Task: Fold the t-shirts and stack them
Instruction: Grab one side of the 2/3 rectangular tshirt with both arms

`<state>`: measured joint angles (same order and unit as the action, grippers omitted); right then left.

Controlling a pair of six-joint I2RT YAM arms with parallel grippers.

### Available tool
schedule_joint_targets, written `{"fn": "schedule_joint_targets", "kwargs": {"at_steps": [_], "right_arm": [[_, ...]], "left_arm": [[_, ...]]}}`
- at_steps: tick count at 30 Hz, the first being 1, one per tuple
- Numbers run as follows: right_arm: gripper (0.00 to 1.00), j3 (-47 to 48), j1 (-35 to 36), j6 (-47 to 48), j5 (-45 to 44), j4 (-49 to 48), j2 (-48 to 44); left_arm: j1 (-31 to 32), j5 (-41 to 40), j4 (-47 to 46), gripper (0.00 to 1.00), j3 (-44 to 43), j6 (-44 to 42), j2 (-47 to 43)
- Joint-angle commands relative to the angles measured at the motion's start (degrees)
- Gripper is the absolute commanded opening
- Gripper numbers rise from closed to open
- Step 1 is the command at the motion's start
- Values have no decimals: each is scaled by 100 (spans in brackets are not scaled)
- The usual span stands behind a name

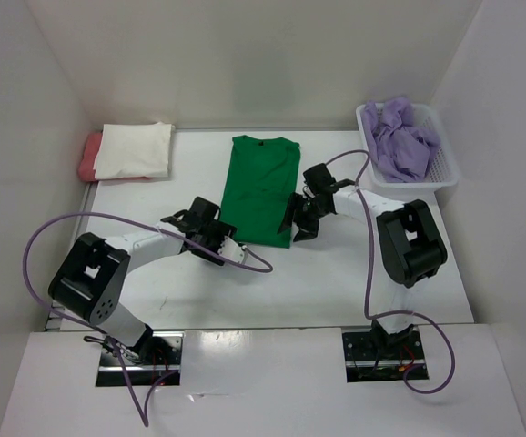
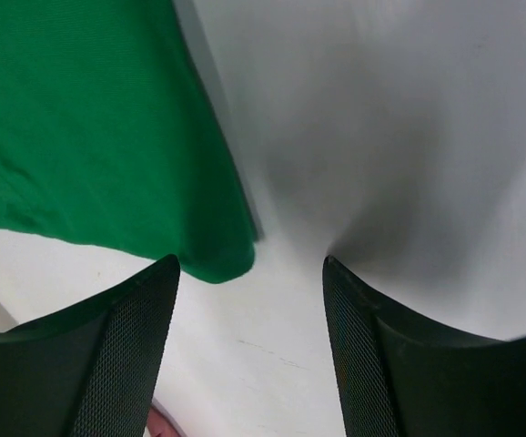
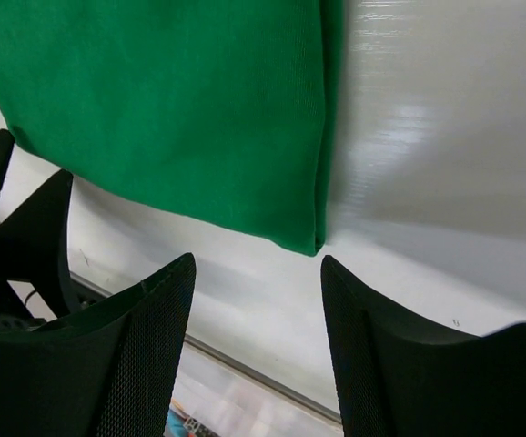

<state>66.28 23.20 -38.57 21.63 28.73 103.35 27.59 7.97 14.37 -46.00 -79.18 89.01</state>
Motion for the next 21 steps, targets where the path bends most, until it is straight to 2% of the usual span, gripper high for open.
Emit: {"fn": "schedule_joint_targets", "kwargs": {"at_steps": [1, 5, 13, 15, 18, 20, 21], "right_arm": [[63, -19, 88, -90, -45, -254, 62], [63, -71, 88, -142, -45, -254, 124], [63, -247, 150, -195, 104, -315, 545], [57, -195, 150, -195, 227, -385, 615], [47, -90, 150, -195, 280, -386, 765], [40, -89, 150, -195, 281, -386, 818], [37, -37, 150, -195, 281, -386, 818]], "left_arm": [[18, -6, -356, 71, 117, 104, 212], [18, -6, -356, 69, -5, 104, 327], [18, -58, -181, 40, -190, -159, 546], [18, 3, -180, 31, -190, -300, 547], [18, 3, -180, 27, -190, -353, 547], [18, 3, -180, 12, -190, -414, 547], [18, 3, -180, 0, -190, -467, 547]]}}
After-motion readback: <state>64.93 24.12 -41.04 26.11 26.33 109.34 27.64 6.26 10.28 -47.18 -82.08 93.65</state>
